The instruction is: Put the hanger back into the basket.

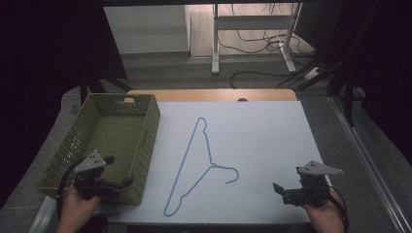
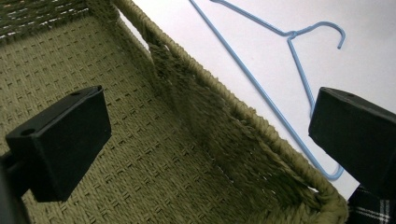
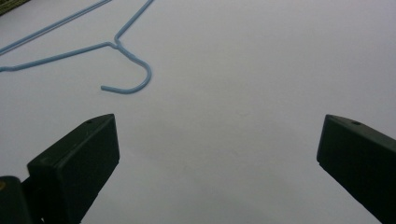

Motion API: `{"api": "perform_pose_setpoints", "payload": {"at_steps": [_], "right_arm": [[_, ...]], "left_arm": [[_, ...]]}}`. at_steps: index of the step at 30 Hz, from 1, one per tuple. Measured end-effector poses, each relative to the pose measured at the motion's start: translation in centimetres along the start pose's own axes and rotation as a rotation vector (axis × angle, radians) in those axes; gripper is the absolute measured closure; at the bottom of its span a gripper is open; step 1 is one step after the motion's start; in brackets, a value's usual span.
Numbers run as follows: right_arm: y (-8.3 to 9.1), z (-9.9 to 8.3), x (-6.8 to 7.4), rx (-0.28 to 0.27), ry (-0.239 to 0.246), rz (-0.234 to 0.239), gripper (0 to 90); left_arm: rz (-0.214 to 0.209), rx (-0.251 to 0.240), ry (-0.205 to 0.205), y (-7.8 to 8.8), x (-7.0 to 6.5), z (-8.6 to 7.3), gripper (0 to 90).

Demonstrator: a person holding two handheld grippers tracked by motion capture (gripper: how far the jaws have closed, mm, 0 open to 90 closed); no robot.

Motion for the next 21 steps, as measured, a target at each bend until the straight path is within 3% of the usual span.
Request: {"api": "perform_pose_setpoints", "payload": {"at_steps": [6, 14, 17, 21], "right_arm": [[0.14, -0.03, 0.05, -0.008, 0.013, -0.006, 0.0], [-0.17, -0.18, 0.29, -0.001, 0.023, 0.013, 0.0], [-0.07, -0.1, 0.29, -0.018, 0.007, 0.016, 0.0], [-0.04, -0.04, 0.22, -0.021, 0.022, 0.011, 0.0]], "left_arm": [[0.01, 0.004, -0.022, -0.12, -0.06, -0.06, 0.0], [-0.008, -0.007, 0.019, 0.05, 0.11, 0.03, 0.0], [-0.006, -0.004, 0.004, 0.0, 0.02, 0.1, 0.0], [-0.009, 0.007, 0.006, -0.13, -0.02, 0.04, 0.0]]}}
Point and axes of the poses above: each handheld gripper's, and its own axes: y roughly backward along the jaws, z roughly out of its top, x roughly to its left, the point moved 3 cm from there along -y, roughly forward along the jaws, and after that the axes turned 10 degrees about -x, right-handed, at the moved point
